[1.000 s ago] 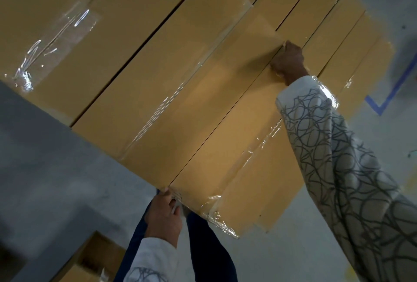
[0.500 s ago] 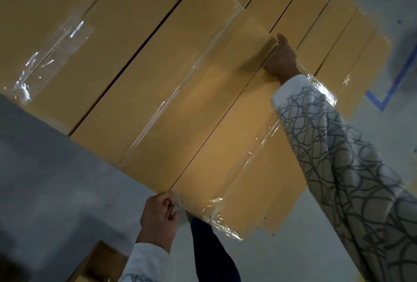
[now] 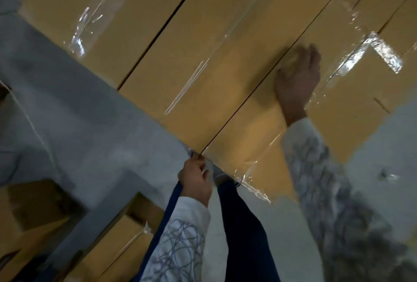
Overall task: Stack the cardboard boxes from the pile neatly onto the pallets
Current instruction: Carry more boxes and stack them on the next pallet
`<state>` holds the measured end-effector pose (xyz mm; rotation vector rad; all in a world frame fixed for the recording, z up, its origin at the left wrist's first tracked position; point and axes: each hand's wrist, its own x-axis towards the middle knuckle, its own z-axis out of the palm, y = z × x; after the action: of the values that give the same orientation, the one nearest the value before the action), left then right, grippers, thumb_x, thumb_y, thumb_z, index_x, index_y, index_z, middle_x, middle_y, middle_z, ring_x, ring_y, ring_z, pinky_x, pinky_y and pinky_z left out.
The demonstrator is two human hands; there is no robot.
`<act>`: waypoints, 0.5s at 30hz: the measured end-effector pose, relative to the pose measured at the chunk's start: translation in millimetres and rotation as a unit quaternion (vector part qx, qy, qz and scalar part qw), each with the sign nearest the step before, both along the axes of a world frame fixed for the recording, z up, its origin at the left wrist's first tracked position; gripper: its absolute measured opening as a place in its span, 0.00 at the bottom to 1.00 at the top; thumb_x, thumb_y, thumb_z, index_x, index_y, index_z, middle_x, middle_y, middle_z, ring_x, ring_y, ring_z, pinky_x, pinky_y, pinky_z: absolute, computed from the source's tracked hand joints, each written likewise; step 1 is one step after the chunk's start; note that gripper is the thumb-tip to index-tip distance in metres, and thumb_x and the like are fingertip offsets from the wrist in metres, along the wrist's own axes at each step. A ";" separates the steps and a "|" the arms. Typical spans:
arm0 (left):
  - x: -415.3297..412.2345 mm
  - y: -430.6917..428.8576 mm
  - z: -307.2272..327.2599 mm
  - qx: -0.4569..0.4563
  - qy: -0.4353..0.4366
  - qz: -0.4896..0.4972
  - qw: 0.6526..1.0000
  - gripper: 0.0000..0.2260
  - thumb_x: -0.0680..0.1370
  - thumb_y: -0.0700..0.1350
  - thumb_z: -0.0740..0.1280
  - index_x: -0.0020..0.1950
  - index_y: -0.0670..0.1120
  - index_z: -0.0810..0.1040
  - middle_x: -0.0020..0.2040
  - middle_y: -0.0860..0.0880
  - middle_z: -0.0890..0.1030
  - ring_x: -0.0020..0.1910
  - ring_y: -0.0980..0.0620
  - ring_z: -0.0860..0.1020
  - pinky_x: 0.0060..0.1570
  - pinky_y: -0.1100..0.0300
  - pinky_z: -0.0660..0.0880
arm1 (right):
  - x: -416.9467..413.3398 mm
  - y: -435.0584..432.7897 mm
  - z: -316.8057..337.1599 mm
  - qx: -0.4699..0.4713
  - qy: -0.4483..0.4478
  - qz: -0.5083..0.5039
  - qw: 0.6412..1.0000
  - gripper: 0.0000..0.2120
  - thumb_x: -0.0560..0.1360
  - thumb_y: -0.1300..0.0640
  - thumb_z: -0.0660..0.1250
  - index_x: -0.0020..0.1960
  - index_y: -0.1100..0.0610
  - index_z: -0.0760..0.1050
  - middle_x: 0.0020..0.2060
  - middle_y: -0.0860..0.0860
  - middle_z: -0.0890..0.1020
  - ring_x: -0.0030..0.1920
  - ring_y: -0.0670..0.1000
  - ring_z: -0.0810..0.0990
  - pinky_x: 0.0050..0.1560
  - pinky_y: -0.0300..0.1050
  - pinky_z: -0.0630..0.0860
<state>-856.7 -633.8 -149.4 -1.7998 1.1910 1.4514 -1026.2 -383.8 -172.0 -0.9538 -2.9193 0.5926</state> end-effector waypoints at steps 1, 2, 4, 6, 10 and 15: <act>3.0 -1.2 -2.3 0.020 -0.003 0.012 1.000 0.08 0.79 0.34 0.65 0.48 0.42 0.83 0.50 0.43 0.82 0.52 0.46 0.79 0.48 0.57 0.77 | 27.7 -11.6 -7.5 -0.022 0.034 0.003 0.999 0.29 0.73 0.54 0.69 0.72 0.63 0.73 0.73 0.62 0.71 0.73 0.63 0.71 0.71 0.59 0.69; 4.3 -1.8 -5.2 0.037 0.007 0.005 0.999 0.08 0.79 0.34 0.65 0.50 0.41 0.83 0.50 0.43 0.82 0.53 0.44 0.79 0.47 0.57 0.78 | 64.3 -33.0 -11.1 -0.039 0.039 0.001 0.998 0.28 0.74 0.54 0.70 0.71 0.65 0.73 0.71 0.63 0.73 0.71 0.64 0.72 0.70 0.61 0.71; 9.9 -6.3 -6.9 0.057 0.053 -0.022 0.997 0.12 0.79 0.34 0.63 0.60 0.37 0.82 0.51 0.45 0.81 0.54 0.46 0.78 0.44 0.61 0.79 | 134.1 -78.1 -7.6 -0.085 0.048 0.015 0.995 0.26 0.78 0.58 0.71 0.72 0.65 0.70 0.68 0.66 0.75 0.68 0.67 0.74 0.67 0.65 0.71; 17.2 -7.3 -0.7 0.069 0.092 -0.056 0.992 0.19 0.80 0.33 0.63 0.71 0.34 0.73 0.53 0.47 0.80 0.55 0.48 0.78 0.47 0.62 0.78 | 184.9 -109.8 6.2 -0.109 0.056 0.023 0.992 0.25 0.79 0.60 0.71 0.73 0.59 0.68 0.69 0.64 0.75 0.69 0.66 0.74 0.69 0.62 0.70; 29.7 -0.5 10.1 0.067 0.129 -0.041 0.989 0.16 0.80 0.32 0.64 0.65 0.44 0.79 0.58 0.49 0.82 0.58 0.48 0.78 0.55 0.57 0.74 | 251.9 -137.1 26.6 -0.132 -0.003 -0.006 0.991 0.20 0.80 0.57 0.69 0.70 0.58 0.75 0.73 0.57 0.72 0.74 0.57 0.70 0.72 0.55 0.66; 38.8 15.8 26.7 0.078 0.172 -0.122 0.974 0.33 0.78 0.25 0.60 0.81 0.47 0.65 0.71 0.53 0.76 0.68 0.54 0.75 0.68 0.57 0.71 | 274.4 -129.9 44.1 -0.155 -0.047 -0.054 0.985 0.27 0.79 0.48 0.64 0.75 0.59 0.69 0.76 0.56 0.68 0.75 0.57 0.66 0.74 0.56 0.61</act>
<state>-817.8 -617.9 -122.7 -1.2794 1.3667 1.6993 -751.8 -513.7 -127.9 -1.1915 -2.8841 1.0449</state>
